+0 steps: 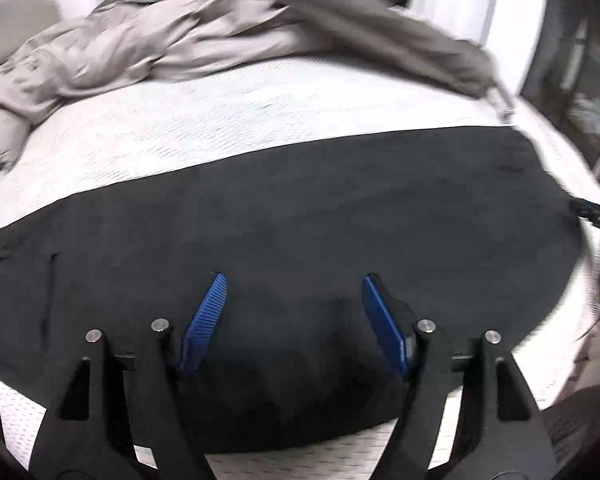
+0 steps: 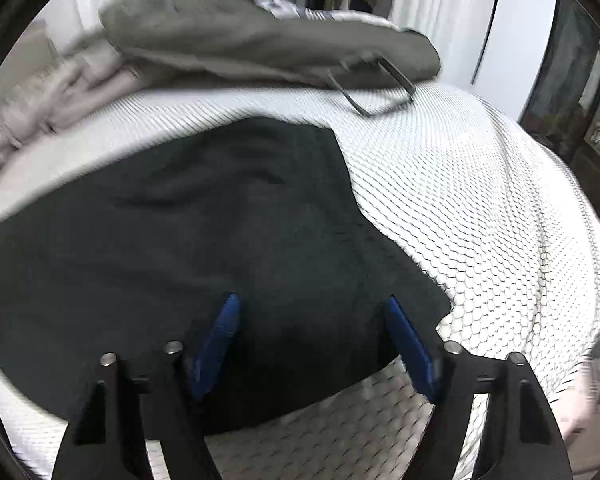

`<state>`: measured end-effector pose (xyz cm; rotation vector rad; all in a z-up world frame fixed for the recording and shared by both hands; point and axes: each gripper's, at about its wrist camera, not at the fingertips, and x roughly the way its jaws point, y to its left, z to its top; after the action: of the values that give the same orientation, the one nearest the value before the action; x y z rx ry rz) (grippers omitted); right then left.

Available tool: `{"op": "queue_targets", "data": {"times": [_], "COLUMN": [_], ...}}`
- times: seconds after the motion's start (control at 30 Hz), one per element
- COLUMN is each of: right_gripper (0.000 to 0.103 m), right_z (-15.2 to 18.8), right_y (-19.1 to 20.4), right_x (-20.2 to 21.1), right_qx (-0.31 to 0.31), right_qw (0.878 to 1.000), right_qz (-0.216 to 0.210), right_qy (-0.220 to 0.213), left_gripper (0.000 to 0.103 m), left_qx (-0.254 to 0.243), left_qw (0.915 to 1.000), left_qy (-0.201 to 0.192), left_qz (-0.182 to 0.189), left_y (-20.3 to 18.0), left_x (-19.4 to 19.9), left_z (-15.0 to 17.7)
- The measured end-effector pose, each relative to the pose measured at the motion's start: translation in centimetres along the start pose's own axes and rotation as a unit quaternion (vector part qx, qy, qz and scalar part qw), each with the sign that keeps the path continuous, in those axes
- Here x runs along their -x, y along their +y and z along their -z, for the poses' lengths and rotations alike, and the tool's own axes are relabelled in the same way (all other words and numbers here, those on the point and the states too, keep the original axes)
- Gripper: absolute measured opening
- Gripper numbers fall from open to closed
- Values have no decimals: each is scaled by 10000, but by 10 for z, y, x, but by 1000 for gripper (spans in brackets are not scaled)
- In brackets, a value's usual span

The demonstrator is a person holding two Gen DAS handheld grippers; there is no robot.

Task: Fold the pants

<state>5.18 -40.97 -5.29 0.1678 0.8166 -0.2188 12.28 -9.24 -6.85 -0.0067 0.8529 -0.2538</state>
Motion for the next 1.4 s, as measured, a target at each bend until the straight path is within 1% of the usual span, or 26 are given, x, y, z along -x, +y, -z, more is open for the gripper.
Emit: {"op": "queue_targets", "data": {"times": [0.03, 0.1, 0.17, 0.2, 0.27, 0.37, 0.4, 0.43, 0.47, 0.53, 0.57, 0.67, 0.73, 0.8, 0.83, 0.87, 0.93, 0.97, 1.03, 1.1, 1.13, 1.23, 1.3, 1.33, 1.37, 1.4], "right_gripper": [77, 77, 77, 77, 77, 78, 78, 78, 78, 78, 78, 78, 77, 60, 38, 24, 15, 13, 11, 11, 11, 11, 26, 49, 61, 61], "right_z": [-1, 2, 9, 14, 11, 14, 18, 22, 26, 31, 32, 31, 25, 16, 9, 4, -4, -5, -29, -43, -54, -62, -61, -56, -47, -40], "right_y": [6, 21, 31, 28, 6, -29, -42, -61, -79, -111, -118, -126, -129, -124, -123, -122, -118, -100, -74, -35, -1, 102, 165, 195, 220, 236], "right_x": [6, 2, -18, -27, -21, 0, 3, 4, 4, -3, -7, -25, -44, -58, -62, -63, -55, -40, -17, 10, 23, 56, 55, 50, 44, 38], "right_qx": [69, 453, 974, 1107, 677, 78, -203, -692, -1245, -2331, -2653, -3257, -3585, -3656, -3632, -3561, -3457, -3331, -2850, -2248, -1809, -509, 190, 605, 1055, 1421], "right_qw": [9994, 9981, 9941, 9913, 9959, 9994, 9992, 9972, 9916, 9655, 9509, 9111, 8946, 8988, 9050, 9101, 9162, 9202, 9341, 9402, 9434, 9369, 9285, 9214, 9161, 9122], "right_qz": [-323, -416, 5, 346, 210, 277, 273, 73, -242, -1139, -1591, -2524, -2658, -2396, -2183, -2076, -1963, -1956, -1949, -2261, -2474, -3192, -3561, -3761, -3843, -3839], "right_qy": [-50, 47, 473, 623, 569, 215, 219, 257, 263, 229, 140, -107, -215, -320, -372, -423, -499, -630, -911, -1196, -1269, -1332, -1034, -768, -447, -162], "left_gripper": [75, 76, 77, 81, 83, 82, 82, 82, 82, 82, 82, 82, 82, 82, 82, 82, 82, 82, 82, 82, 82, 82, 82, 82, 82, 82], "left_qx": [-104, -497, -846, -876, -773, -568, -536, -514, -501, -452, -426, -332, -280, -213, -186, -153, -50, 20, 247, 536, 628, 956, 1189, 1301, 1367, 1430], "left_qw": [9998, 9972, 9939, 9940, 9949, 9961, 9963, 9965, 9965, 9967, 9968, 9973, 9975, 9979, 9980, 9982, 9987, 9989, 9990, 9981, 9977, 9952, 9926, 9910, 9900, 9890], "left_qy": [28, 297, 605, 586, 575, 605, 600, 596, 595, 602, 603, 586, 577, 552, 543, 532, 475, 441, 370, 288, 252, 135, 75, 60, 44, 21], "left_qz": [185, 475, 358, 304, 307, 304, 295, 292, 290, 292, 291, 285, 288, 277, 256, 227, 166, 141, 71, 22, 7, -126, -255, -319, -356, -389], "left_y": [-11, -33, -47, -48, -44, -35, -33, -34, -35, -28, -24, -20, -16, -11, -9, -6, 5, 10, 26, 44, 51, 74, 89, 97, 103, 108], "left_x": [6, -5, -19, -20, -21, -15, -14, -11, -7, -11, -15, -14, -14, -15, -15, -14, -10, -8, -2, 4, 6, 13, 18, 20, 21, 22], "left_z": [4, 10, 21, 23, 23, 21, 20, 22, 24, 20, 16, 14, 12, 11, 10, 9, 8, 8, 7, 5, 6, 7, 9, 11, 12, 14]}}
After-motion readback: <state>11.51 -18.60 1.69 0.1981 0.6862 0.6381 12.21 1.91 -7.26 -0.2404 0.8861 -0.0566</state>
